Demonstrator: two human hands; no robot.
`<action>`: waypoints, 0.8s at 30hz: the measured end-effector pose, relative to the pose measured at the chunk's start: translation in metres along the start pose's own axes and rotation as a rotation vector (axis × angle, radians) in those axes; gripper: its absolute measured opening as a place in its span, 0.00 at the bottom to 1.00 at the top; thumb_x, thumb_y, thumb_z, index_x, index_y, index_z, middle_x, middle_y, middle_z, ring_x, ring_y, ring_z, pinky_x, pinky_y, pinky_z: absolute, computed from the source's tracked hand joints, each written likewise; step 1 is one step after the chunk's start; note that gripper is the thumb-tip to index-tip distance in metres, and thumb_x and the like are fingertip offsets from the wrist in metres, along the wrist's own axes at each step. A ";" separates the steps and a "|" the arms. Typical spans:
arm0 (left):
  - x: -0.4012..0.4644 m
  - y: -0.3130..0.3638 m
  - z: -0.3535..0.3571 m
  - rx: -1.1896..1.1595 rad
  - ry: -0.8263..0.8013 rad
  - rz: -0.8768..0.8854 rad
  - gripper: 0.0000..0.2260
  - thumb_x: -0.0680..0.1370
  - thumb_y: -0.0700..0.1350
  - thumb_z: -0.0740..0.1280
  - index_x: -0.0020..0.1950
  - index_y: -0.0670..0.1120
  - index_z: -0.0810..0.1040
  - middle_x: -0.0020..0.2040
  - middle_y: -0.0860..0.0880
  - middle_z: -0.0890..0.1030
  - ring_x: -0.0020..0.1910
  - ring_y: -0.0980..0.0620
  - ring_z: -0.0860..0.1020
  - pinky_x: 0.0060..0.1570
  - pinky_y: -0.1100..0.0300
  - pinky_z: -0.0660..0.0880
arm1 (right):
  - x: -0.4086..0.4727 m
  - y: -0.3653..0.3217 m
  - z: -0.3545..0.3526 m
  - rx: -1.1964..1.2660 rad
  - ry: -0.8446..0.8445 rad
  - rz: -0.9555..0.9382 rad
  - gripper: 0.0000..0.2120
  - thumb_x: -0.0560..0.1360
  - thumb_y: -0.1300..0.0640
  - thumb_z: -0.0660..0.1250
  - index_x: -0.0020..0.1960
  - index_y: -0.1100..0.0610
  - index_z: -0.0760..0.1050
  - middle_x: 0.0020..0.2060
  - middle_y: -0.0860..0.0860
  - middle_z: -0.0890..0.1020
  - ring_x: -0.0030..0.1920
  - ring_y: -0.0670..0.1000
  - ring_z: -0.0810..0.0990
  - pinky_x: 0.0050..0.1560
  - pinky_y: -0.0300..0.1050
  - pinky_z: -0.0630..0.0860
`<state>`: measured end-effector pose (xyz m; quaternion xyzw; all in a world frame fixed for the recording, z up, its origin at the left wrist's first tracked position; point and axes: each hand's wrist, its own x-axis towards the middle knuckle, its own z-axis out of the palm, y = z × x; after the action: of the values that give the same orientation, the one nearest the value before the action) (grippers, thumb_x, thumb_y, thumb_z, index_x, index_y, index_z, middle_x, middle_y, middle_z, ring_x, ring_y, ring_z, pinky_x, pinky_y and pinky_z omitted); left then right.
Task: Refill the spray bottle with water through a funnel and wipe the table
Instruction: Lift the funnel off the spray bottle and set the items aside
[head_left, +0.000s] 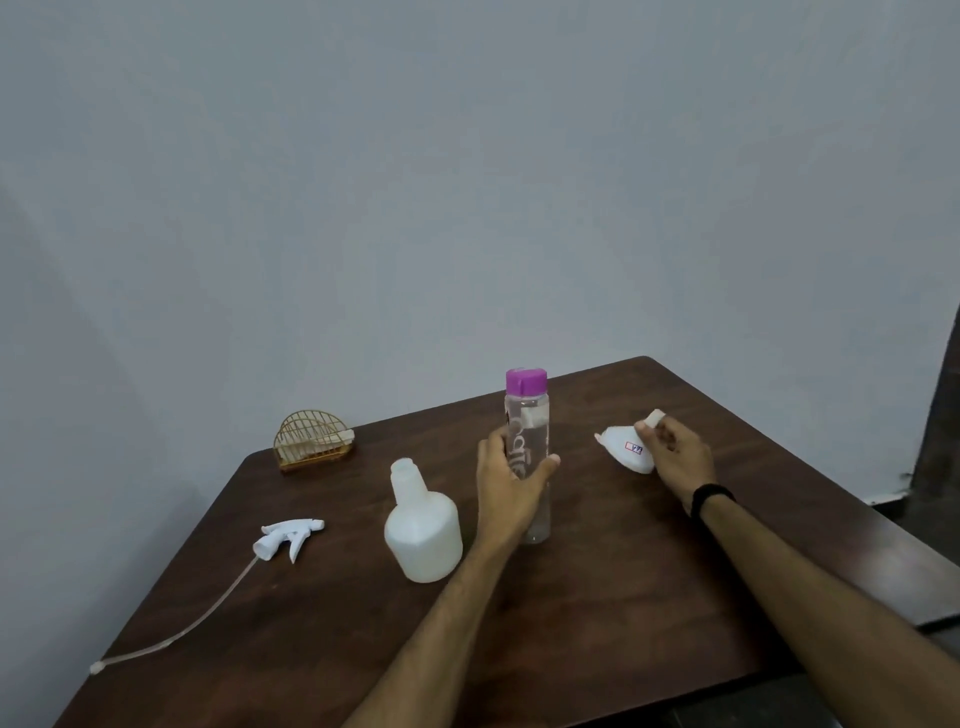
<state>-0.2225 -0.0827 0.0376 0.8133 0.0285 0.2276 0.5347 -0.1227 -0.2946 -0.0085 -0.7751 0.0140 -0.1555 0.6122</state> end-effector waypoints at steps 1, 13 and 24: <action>0.011 0.002 0.005 -0.012 0.015 0.006 0.29 0.73 0.47 0.76 0.71 0.48 0.70 0.61 0.52 0.73 0.57 0.55 0.77 0.54 0.64 0.74 | 0.009 0.002 0.001 0.030 0.009 0.011 0.12 0.78 0.48 0.69 0.54 0.57 0.81 0.49 0.54 0.83 0.48 0.51 0.80 0.49 0.44 0.75; 0.165 -0.032 0.112 -0.138 0.044 -0.044 0.35 0.76 0.54 0.73 0.79 0.54 0.60 0.71 0.51 0.72 0.67 0.52 0.73 0.66 0.51 0.73 | 0.146 0.037 0.038 -0.108 0.061 -0.056 0.13 0.80 0.53 0.64 0.60 0.60 0.78 0.55 0.59 0.78 0.57 0.57 0.77 0.56 0.46 0.70; 0.245 -0.093 0.179 0.090 -0.015 -0.180 0.26 0.72 0.45 0.78 0.67 0.46 0.71 0.64 0.48 0.77 0.61 0.50 0.78 0.57 0.60 0.76 | 0.255 0.061 0.077 -0.297 -0.009 -0.125 0.14 0.80 0.52 0.65 0.59 0.62 0.78 0.54 0.59 0.79 0.57 0.58 0.76 0.52 0.44 0.68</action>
<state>0.0867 -0.1258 -0.0197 0.8324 0.1078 0.1708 0.5160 0.1498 -0.2915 -0.0254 -0.8572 -0.0145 -0.1859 0.4801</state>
